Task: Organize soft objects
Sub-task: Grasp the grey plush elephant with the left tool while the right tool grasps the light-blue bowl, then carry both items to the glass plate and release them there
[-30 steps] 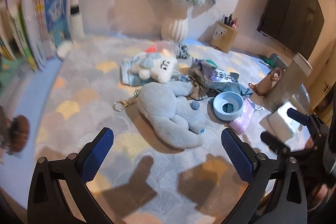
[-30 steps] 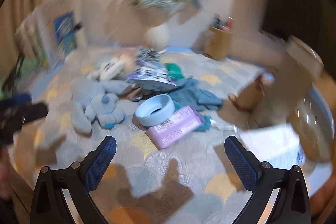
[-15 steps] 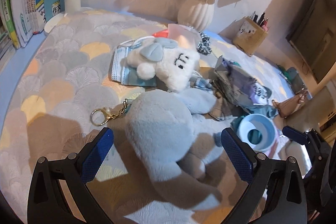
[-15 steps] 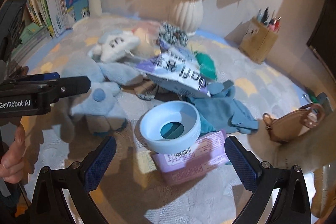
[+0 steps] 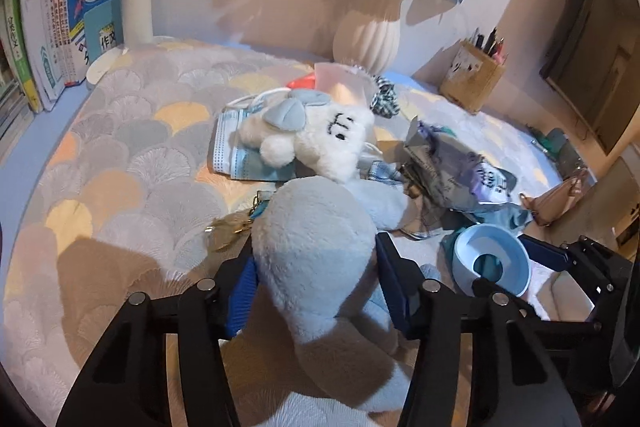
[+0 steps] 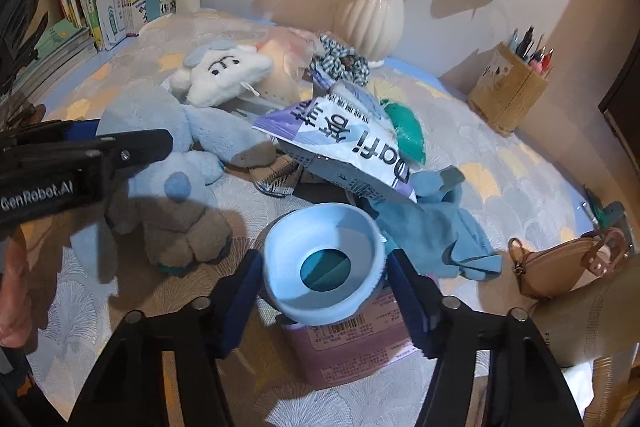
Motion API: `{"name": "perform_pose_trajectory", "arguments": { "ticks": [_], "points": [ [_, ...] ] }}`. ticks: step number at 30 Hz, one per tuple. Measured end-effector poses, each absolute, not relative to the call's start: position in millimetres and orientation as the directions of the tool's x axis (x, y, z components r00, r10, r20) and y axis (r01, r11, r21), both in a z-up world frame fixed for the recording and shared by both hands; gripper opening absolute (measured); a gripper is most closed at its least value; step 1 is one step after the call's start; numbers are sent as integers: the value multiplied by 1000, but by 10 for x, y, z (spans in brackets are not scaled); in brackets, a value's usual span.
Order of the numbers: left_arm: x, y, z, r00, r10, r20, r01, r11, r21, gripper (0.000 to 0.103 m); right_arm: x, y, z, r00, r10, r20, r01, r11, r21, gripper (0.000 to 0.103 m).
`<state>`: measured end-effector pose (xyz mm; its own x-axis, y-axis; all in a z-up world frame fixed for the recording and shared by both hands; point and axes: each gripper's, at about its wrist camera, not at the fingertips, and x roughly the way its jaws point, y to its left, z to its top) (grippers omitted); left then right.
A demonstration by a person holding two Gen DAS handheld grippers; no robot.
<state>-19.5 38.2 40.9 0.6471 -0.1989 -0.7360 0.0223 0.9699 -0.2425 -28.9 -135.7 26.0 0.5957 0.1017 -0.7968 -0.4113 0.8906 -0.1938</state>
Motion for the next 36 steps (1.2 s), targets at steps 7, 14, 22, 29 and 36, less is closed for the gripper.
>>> {"name": "perform_pose_trajectory", "arguments": {
  "ticks": [7, 14, 22, 29, 36],
  "points": [
    [-486, 457, 650, 678, -222, -700, 55, 966, -252, 52, -466, -1527, 501, 602, 194, -774, -383, 921, -66, 58],
    [-719, 585, 780, 698, -198, -688, 70, 975, -210, 52, -1012, -1531, 433, 536, 360, -764, -420, 898, 129, 59],
    [-800, 548, 724, 686, -221, -693, 91, 971, -220, 52, -1274, -1484, -9, 488, 366, -792, -401, 900, 168, 79],
    [-929, 376, 810, 691, -241, -681, 138, 969, -203, 52, -1287, -1399, -60, 558, 272, -784, -363, 930, 64, 64],
    [-1115, -9, 1135, 713, -265, -649, 223, 963, -149, 52, -1460, -1765, 387, 646, 301, -701, -310, 943, 119, 64]
  ]
}}
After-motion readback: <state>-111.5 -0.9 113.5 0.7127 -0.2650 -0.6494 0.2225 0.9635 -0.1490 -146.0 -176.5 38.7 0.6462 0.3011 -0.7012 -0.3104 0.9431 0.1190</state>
